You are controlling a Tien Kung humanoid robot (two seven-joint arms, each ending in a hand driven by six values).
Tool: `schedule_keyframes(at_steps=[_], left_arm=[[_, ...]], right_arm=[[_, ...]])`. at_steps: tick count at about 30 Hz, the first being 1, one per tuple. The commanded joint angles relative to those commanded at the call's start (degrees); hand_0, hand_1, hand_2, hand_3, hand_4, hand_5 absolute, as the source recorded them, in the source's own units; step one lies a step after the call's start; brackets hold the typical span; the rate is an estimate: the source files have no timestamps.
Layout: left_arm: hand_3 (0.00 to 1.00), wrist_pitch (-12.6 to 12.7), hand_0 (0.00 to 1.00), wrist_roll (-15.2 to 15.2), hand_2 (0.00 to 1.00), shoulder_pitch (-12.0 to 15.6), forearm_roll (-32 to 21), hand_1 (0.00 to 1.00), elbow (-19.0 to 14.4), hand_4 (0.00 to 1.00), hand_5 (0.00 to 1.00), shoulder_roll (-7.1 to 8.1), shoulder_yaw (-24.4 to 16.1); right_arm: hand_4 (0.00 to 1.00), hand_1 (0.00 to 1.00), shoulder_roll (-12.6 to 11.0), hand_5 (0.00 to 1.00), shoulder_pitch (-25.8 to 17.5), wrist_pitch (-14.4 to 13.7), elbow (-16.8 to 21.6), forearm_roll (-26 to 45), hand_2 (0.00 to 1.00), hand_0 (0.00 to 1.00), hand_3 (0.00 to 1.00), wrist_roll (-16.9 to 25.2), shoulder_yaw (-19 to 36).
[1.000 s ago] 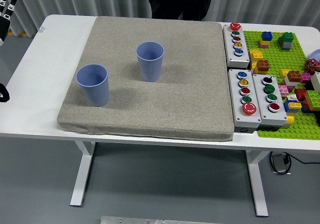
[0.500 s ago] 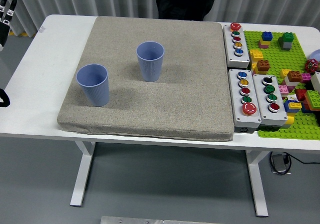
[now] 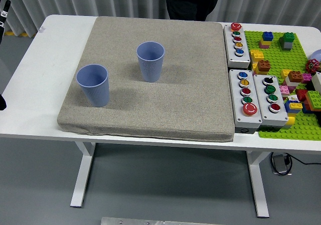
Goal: Pick cup pour cup place
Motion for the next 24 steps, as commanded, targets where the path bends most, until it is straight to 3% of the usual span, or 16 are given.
schedule_keyframes(at_steps=[14, 24], left_arm=[[0.845, 0.2, 0.784, 0.1, 0.851, 3.2, 0.6, 0.782, -1.3, 0.798, 0.998, -0.22, -1.0], [0.844, 0.2, 0.783, 0.2, 0.85, 3.7, 0.7, 0.782, -1.7, 0.797, 0.998, -0.31, -1.3]], right_arm=[[0.002, 0.657, -0.1, 0.269, -1.2, 0.3, 0.1, -2.2, 0.608, 0.692, 0.627, -0.5, 1.0], [0.002, 0.657, -0.2, 0.275, -1.2, 0.4, 0.1, -2.1, 0.608, 0.692, 0.628, -0.4, 1.0]])
